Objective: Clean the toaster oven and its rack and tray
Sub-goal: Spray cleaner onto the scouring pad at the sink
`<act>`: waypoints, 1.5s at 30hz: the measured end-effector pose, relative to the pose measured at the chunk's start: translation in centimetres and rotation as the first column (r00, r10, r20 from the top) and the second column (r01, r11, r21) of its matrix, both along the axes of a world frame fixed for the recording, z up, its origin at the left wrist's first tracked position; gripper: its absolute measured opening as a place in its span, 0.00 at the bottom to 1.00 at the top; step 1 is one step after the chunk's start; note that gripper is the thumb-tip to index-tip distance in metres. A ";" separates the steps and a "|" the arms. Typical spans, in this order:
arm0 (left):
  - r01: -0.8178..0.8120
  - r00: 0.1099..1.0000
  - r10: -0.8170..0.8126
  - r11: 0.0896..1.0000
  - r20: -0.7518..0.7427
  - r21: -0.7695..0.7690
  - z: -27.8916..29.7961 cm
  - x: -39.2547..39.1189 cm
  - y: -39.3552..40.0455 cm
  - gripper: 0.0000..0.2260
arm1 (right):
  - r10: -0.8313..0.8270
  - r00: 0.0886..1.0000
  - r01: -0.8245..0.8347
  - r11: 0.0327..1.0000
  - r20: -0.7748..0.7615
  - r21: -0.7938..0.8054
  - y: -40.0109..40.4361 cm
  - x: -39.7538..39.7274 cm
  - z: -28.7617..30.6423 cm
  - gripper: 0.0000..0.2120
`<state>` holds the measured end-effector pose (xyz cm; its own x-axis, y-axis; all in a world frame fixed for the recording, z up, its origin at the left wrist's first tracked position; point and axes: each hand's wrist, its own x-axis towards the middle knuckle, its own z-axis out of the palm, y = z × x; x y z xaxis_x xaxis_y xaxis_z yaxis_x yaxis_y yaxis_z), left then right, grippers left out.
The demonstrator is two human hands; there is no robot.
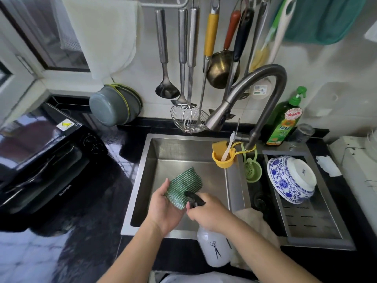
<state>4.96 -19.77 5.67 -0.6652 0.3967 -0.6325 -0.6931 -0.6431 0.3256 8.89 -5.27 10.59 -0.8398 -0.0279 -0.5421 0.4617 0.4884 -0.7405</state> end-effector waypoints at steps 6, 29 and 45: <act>-0.028 0.998 0.026 0.999 -0.050 -0.030 0.0 0.0 -0.6 0.25 | 0.029 1.000 -0.028 0.994 -0.011 0.107 -0.1 -0.4 -0.1 0.08; -0.049 0.998 0.049 0.999 0.025 -0.018 1.2 0.4 -1.3 0.25 | -0.206 0.974 0.213 0.975 0.091 -0.071 5.4 -0.7 -0.1 0.14; 0.069 0.998 -0.070 0.984 0.000 -0.162 3.7 -2.4 18.9 0.19 | -0.700 0.632 0.680 0.707 -0.332 -0.194 25.4 1.0 1.1 0.08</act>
<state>2.56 -0.84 9.35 -0.6437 0.3349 -0.6881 -0.7319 -0.5321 0.4257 9.87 20.18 11.73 -0.7512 0.6239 -0.2157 0.3495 0.0988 -0.9317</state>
